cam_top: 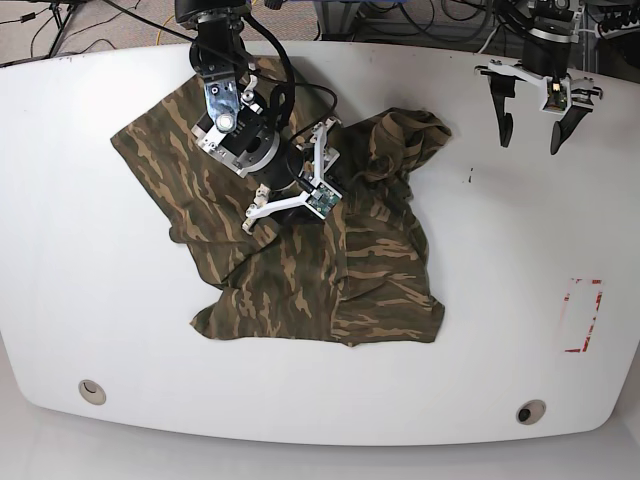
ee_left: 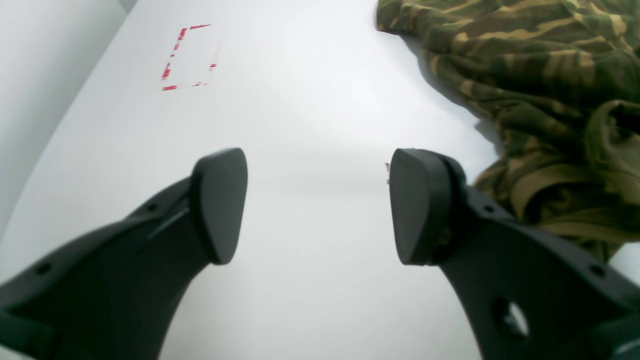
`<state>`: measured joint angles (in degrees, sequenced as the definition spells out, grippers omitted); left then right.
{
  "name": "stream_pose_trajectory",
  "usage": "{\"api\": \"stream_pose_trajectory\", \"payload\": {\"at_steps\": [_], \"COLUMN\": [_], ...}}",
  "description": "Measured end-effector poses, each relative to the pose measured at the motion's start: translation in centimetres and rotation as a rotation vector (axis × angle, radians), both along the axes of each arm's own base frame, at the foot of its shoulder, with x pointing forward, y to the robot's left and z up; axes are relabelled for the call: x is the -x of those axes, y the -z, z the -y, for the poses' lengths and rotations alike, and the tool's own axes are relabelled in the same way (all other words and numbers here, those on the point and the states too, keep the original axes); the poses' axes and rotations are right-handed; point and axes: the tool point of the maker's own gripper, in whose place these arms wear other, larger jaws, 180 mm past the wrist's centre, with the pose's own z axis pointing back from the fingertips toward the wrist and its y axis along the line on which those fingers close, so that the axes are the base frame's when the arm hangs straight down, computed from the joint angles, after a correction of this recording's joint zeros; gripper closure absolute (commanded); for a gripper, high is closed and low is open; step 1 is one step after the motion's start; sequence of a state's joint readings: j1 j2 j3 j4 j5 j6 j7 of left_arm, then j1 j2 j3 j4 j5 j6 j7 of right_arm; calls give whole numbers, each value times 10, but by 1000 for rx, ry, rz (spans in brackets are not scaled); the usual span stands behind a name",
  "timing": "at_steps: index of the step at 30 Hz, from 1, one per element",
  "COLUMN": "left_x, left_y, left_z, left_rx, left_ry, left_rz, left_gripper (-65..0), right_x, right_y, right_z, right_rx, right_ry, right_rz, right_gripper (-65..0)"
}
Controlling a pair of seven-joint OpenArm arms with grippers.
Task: Layout the t-shirt on the table in an organized manner, then fold the t-shirt properly
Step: 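Move the right gripper down onto the crumpled camouflage shirt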
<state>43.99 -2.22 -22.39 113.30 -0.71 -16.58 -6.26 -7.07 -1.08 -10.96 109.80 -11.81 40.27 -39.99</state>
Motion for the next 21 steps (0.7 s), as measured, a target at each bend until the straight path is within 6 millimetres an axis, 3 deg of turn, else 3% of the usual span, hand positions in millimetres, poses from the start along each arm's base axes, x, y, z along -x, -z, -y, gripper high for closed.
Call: {"api": "stream_pose_trajectory", "payload": {"at_steps": [10, 21], "left_x": [0, 0], "left_y": [0, 0], "left_z": [-1, -1], "left_rx": [-4, -5], "left_ry": [1, 3], "left_rz": [-1, -1], "left_gripper": [-407, -408], "right_x": [-6, -14], "right_y": [14, 32], "right_z": [-23, -23], "right_rx": [25, 56], "right_ry": [-80, -70], "right_rz": [-31, -93], "right_gripper": [-298, -298]}}
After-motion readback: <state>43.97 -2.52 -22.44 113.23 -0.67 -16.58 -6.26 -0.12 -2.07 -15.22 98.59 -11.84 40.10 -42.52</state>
